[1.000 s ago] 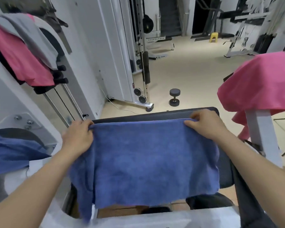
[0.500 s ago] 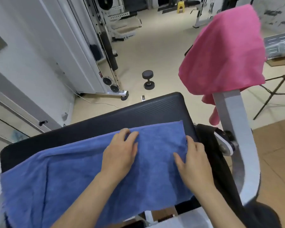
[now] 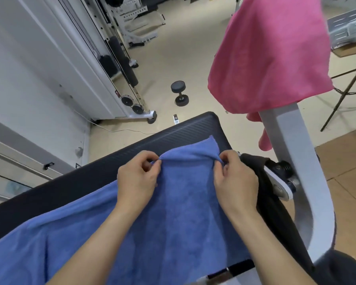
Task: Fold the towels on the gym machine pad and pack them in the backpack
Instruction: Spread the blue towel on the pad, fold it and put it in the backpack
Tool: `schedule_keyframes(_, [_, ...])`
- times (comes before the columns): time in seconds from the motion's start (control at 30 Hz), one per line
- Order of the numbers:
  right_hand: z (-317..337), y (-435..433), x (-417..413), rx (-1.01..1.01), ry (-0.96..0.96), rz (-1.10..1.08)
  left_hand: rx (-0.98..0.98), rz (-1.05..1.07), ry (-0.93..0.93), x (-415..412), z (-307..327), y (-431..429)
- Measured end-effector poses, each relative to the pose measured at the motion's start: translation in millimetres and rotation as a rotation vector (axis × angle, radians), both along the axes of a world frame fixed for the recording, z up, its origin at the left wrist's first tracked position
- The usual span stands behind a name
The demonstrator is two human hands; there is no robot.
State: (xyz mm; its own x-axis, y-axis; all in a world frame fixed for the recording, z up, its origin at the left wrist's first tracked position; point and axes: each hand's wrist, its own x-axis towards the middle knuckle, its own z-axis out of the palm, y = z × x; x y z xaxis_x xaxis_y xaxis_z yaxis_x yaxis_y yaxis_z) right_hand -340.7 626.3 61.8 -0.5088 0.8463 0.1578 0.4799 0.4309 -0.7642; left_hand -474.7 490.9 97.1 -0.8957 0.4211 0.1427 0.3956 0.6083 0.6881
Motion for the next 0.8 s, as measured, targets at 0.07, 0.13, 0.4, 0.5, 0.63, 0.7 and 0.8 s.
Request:
schedule_keyframes(0.07, [5, 13, -13, 0.080, 0.064, -0.038, 0.072, 0.000, 0.025, -12, 8, 14])
schedule_keyframes(0.13, [9, 25, -22, 0.136, 0.095, -0.076, 0.104, -0.026, 0.099, -22, 11, 27])
schedule_keyframes(0.4, [-7, -12, -40, 0.439, -0.091, 0.177, -0.068, -0.144, 0.337, -22, -9, 33])
schedule_keyframes(0.5, [-15, -37, -46, 0.422, -0.389, 0.275, -0.176, -0.209, 0.409, -9, -9, 8])
schedule_keyframes(0.63, [-15, -40, -47, 0.377, -0.457, 0.310, -0.389, -0.109, 0.426, 14, -18, -68])
schedule_keyframes(0.7, [-8, -41, -47, 0.366, -0.500, 0.353, -0.506, -0.027, 0.451, 23, -31, -113])
schedule_keyframes(0.8, [11, -39, -47, 0.280, -0.575, 0.361, -0.679, -0.042, 0.546, 34, -49, -146])
